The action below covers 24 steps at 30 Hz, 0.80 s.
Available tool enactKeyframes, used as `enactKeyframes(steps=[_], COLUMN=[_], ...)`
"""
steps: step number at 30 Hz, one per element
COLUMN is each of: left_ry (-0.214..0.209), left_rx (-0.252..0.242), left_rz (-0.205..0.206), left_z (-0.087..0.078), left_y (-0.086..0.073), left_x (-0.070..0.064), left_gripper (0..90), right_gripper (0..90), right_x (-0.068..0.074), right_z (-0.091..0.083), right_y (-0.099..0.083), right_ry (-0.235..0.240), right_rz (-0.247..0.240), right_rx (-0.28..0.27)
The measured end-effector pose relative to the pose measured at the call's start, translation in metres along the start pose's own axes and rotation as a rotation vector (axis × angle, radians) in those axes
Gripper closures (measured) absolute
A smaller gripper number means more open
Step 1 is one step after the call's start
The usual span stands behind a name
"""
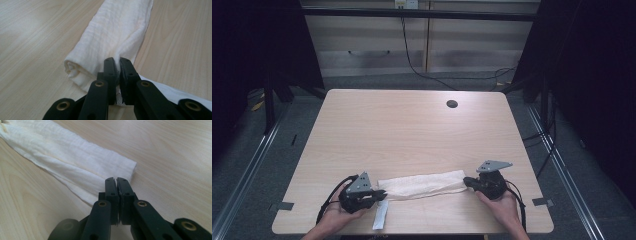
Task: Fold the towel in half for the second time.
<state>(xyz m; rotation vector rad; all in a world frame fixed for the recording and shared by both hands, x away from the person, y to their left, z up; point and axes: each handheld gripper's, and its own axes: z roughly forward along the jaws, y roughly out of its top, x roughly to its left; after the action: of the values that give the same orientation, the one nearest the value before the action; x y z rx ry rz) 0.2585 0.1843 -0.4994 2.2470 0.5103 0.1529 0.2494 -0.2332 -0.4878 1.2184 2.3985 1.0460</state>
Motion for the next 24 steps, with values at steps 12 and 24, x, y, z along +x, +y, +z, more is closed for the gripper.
enactKeyframes(steps=[12,24], left_ry=[-0.010,0.122], left_rx=[0.002,-0.010], left_rz=[0.049,-0.012], left_z=[-0.001,0.015], left_y=[-0.001,0.012], left_x=[-0.008,0.030], left_gripper=[84.6,84.6], right_gripper=[87.9,88.0], right_x=[0.006,0.000], right_z=[-0.005,0.017], right_y=[-0.017,0.003], right_ry=[0.059,-0.024], right_rz=[-0.011,-0.024], right_rx=[-0.006,-0.009])
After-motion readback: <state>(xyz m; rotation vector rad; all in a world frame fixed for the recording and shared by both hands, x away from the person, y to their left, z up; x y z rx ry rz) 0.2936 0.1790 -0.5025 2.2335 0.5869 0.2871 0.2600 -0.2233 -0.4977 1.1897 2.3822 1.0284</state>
